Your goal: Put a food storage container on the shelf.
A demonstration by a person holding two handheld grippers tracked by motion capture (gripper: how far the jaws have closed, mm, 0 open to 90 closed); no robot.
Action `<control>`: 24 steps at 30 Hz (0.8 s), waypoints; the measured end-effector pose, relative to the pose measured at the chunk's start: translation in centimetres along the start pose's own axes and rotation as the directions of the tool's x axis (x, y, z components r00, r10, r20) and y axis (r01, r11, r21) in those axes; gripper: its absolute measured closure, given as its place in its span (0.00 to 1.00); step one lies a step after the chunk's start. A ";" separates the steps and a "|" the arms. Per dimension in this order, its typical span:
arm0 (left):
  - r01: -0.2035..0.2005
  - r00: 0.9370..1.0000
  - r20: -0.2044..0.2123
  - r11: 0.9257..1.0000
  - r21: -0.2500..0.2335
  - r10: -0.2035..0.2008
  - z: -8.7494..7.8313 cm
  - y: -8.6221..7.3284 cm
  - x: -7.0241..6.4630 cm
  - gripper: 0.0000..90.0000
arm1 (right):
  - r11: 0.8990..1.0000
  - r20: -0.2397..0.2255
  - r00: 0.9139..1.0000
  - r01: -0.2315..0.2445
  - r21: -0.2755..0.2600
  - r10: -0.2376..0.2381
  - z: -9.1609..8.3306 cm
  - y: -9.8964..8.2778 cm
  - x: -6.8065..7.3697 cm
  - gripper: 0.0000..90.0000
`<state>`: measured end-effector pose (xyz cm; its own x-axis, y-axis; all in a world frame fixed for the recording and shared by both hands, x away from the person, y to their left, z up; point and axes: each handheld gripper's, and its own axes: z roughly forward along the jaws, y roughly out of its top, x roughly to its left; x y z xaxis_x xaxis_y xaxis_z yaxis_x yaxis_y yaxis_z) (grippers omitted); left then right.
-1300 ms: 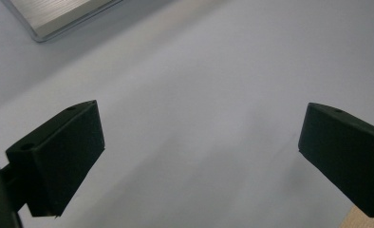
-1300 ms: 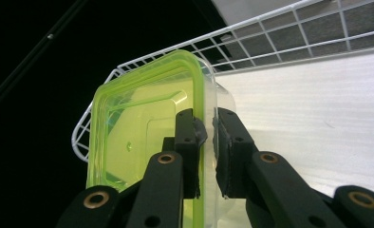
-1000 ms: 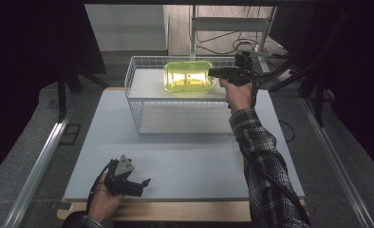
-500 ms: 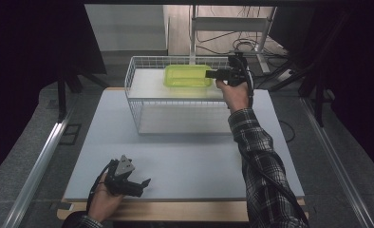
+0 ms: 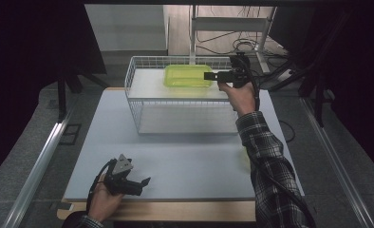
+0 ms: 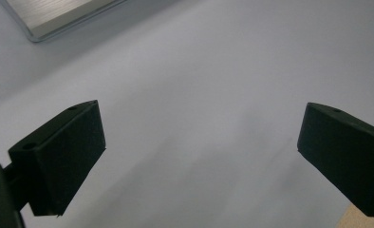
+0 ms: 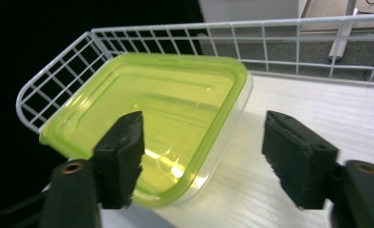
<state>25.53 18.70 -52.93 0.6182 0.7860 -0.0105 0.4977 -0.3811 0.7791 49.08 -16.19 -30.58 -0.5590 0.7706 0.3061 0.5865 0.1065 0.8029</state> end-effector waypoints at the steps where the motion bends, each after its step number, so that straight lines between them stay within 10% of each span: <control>1: 0.002 1.000 0.001 1.000 -0.002 -0.002 0.0 0.0 0.0 0.02 | 1.000 -0.001 1.000 0.007 0.003 -0.007 -0.1 -0.1 0.1 0.29; 24: 0.001 1.000 0.021 0.999 0.045 -0.002 0.2 0.2 -0.3 0.02 | 0.982 -0.057 0.983 0.180 0.064 -0.176 -2.6 -4.0 2.3 0.09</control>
<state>25.60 18.27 -52.90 0.6298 0.7764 -0.0255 0.5253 -0.4015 0.7502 43.90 -16.54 -31.77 -0.6861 0.7026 0.1885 0.5126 0.2832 0.8105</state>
